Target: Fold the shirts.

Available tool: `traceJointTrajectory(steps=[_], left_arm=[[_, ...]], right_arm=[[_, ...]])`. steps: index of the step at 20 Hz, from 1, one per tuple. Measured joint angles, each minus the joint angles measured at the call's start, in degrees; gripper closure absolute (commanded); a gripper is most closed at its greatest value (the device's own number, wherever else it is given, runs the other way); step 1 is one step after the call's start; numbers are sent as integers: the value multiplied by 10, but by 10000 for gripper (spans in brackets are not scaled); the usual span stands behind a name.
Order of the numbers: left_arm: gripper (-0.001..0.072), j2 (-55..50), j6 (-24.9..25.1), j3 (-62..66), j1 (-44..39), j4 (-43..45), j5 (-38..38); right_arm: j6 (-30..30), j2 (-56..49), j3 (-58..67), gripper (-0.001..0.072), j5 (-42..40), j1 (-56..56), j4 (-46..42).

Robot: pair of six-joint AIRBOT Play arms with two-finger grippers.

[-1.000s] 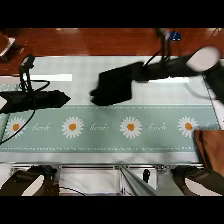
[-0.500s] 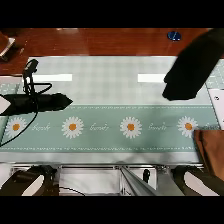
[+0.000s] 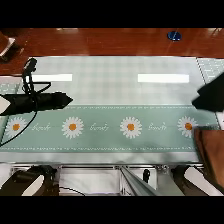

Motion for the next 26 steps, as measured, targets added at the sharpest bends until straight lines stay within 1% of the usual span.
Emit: traceJointTrajectory(steps=[3,6,9,12,14,15,16,17,19,21,24,25,26], left_arm=[[681,0,1,0,0,0,5],[681,0,5,0,0,0,10],[681,0,5,0,0,0,17],[681,0,6,0,0,0,27],[681,0,7,0,0,-1,31],[681,0,7,0,0,-1,34],[681,0,7,0,0,-2,35],[681,0,7,0,0,-2,36],[681,0,7,0,0,-2,39],[681,0,7,0,0,-2,46],[682,0,10,10,1,-2,76],[681,-2,12,21,2,-1,84],[681,-4,15,39,4,-1,91]], right_arm=[[2,8,-39,691,67,-65,-13],[5,36,-94,691,101,-108,-52],[15,79,-161,691,115,-130,-141],[47,140,-243,691,112,-138,-280],[64,182,-309,690,106,-140,-345],[69,200,-343,669,106,-141,-368],[74,216,-380,490,104,-141,-388],[78,227,-411,295,103,-142,-401],[92,243,-461,293,102,-143,-429],[103,250,-480,294,92,-143,-450],[110,239,-452,300,56,-143,-453],[111,229,-429,304,40,-143,-438],[113,215,-399,364,18,-143,-409]])
